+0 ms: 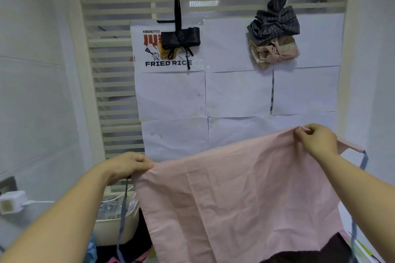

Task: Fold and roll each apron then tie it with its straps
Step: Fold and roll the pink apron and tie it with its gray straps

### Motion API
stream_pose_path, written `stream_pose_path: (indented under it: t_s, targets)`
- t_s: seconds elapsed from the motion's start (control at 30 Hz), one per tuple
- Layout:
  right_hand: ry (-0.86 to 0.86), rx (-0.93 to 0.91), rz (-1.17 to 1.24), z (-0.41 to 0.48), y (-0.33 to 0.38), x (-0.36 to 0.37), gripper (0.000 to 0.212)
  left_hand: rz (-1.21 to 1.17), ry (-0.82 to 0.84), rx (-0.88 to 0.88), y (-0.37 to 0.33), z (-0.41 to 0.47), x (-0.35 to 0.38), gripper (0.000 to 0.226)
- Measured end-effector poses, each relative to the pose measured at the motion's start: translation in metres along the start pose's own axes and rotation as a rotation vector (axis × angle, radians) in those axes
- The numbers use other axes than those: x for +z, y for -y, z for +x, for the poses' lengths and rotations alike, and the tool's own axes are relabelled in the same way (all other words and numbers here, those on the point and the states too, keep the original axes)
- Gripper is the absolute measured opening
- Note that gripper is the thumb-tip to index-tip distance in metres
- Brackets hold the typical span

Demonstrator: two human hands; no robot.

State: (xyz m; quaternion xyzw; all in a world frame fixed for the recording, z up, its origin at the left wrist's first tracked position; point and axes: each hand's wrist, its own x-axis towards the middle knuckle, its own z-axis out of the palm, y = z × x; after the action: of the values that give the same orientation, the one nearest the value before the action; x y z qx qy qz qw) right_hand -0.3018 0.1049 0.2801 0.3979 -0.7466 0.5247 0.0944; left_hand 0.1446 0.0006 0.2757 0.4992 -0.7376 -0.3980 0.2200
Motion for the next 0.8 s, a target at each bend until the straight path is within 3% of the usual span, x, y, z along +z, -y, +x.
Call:
stream_pose_path:
  t_s: [0.17, 0.27, 0.37, 0.53, 0.7, 0.73, 0.8]
  targets:
    - [0.092, -0.06, -0.034, -0.007, 0.002, 0.004, 0.017, 0.176, -0.482, 0.057, 0.009, 0.021, 0.001, 0.021]
    - [0.085, -0.14, -0.057, -0.011, 0.007, 0.006, 0.018, 0.567, -0.721, 0.04, 0.007, 0.023, 0.008, 0.014]
    - [0.085, -0.173, -0.052, -0.011, 0.011, 0.006, 0.021, 0.843, -0.64, 0.015, 0.003, 0.021, 0.013, 0.029]
    - [0.115, -0.134, -0.052, -0.011, 0.016, 0.001, 0.017, 0.701, -0.488, -0.039, -0.006, 0.028, 0.025, 0.024]
    - [0.019, -0.07, 0.015, -0.015, 0.019, -0.007, 0.009, 0.023, -0.491, 0.059, -0.007, 0.035, 0.029, 0.024]
    - [0.001, -0.058, 0.04, -0.014, 0.017, -0.008, 0.009, -0.025, -0.498, 0.097, -0.007, 0.037, 0.031, 0.024]
    - [-0.041, -0.041, 0.076, -0.012, 0.014, -0.011, 0.01, 0.1, -0.513, 0.212, -0.01, 0.04, 0.034, 0.022]
